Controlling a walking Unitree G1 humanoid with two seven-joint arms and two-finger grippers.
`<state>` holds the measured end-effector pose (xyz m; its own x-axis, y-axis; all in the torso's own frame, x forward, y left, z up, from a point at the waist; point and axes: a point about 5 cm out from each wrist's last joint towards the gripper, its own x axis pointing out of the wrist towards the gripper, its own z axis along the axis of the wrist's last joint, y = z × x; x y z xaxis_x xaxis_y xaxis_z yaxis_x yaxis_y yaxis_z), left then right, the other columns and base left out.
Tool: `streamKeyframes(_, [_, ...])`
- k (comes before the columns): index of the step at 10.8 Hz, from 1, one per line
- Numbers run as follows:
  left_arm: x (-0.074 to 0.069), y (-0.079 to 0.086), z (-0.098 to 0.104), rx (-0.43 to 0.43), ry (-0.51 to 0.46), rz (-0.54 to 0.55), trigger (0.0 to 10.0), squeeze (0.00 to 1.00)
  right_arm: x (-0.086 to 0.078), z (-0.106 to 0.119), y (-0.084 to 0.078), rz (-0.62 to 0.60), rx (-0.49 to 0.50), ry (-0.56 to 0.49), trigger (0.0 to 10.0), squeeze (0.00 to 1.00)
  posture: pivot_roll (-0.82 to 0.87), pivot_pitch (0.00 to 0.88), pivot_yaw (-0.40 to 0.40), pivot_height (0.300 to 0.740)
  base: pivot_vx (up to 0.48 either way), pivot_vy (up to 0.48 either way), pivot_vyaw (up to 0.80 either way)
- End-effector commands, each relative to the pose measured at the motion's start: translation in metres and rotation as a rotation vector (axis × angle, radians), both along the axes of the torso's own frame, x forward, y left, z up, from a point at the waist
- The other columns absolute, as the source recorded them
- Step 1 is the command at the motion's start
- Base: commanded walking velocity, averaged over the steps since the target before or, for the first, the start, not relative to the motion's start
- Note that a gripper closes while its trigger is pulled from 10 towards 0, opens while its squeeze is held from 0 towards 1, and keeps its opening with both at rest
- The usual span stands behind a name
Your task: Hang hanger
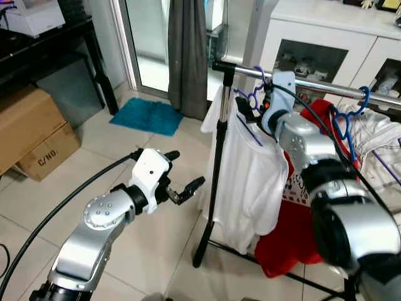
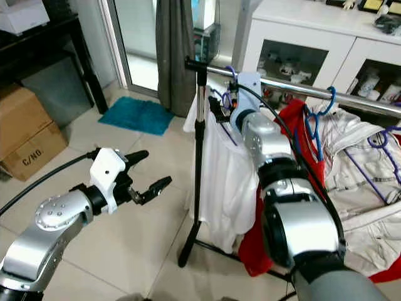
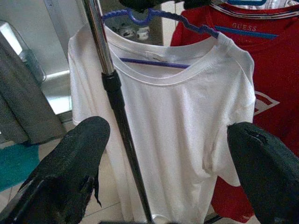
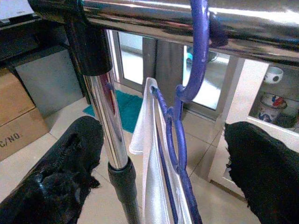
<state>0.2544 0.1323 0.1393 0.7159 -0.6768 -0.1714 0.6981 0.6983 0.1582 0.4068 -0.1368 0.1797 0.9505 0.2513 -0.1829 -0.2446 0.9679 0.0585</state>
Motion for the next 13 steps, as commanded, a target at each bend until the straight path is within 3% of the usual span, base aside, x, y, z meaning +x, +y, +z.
streamKeyframes(1, [0.0011,-0.0020,0.0030,0.014,-0.007,-0.018,10.0,0.00,0.0025,0.0033,-0.0013,-0.012,0.001,-0.008,10.0,0.00,0.00,0.000,0.015,0.740,0.000,0.000,0.00])
streamKeyframes(2, [0.0014,-0.0019,0.0031,0.015,-0.007,-0.018,10.0,0.00,0.0031,0.0012,-0.0007,-0.018,-0.005,0.002,10.0,0.00,0.00,0.000,0.014,0.740,0.000,0.000,0.00])
streamKeyframes(3, [0.0008,-0.0019,0.0026,0.017,-0.006,-0.018,10.0,0.00,0.0032,-0.0014,-0.0015,-0.035,0.005,0.018,5.8,0.00,0.01,0.000,0.011,0.740,0.000,0.000,0.00])
streamKeyframes(4, [0.0002,-0.0024,0.0022,0.017,-0.005,-0.019,10.0,0.00,0.0032,-0.0028,-0.0010,-0.035,0.025,0.029,0.0,0.00,0.01,0.000,0.009,0.740,0.000,0.000,0.00])
streamKeyframes(9, [0.0005,-0.0033,0.0024,0.015,-0.005,-0.025,10.0,0.00,0.0037,-0.0028,0.0008,-0.004,0.099,0.043,0.0,0.00,0.00,0.000,0.011,0.740,0.000,0.000,0.00])
streamKeyframes(13, [0.0000,-0.0036,0.0022,0.018,-0.004,-0.033,10.0,0.00,0.0031,-0.0052,0.0027,0.004,0.096,0.045,0.0,0.00,0.01,0.000,0.008,0.740,0.000,0.000,0.00])
